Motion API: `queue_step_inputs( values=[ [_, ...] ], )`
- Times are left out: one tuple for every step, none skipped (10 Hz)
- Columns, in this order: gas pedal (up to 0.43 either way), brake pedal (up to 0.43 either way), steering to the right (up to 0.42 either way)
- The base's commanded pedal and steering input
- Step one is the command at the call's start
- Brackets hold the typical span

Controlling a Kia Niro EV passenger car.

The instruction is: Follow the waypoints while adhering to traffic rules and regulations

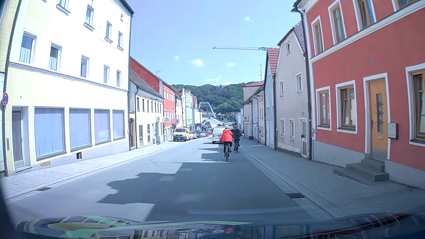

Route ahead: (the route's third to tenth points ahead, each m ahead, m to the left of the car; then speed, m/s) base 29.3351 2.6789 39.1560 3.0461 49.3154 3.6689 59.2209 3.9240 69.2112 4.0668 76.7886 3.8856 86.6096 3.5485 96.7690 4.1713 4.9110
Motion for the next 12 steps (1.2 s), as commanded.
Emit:
queue_step_inputs(
  values=[
    [0.0,0.122,-0.014],
    [0.0,0.146,-0.009],
    [0.0,0.171,-0.007],
    [0.0,0.189,-0.007],
    [0.0,0.201,-0.007],
    [0.0,0.207,-0.007],
    [0.0,0.207,-0.008],
    [0.0,0.189,-0.008],
    [0.0,0.171,-0.007],
    [0.0,0.159,-0.008],
    [0.0,0.165,-0.01],
    [0.0,0.183,-0.017]
  ],
)
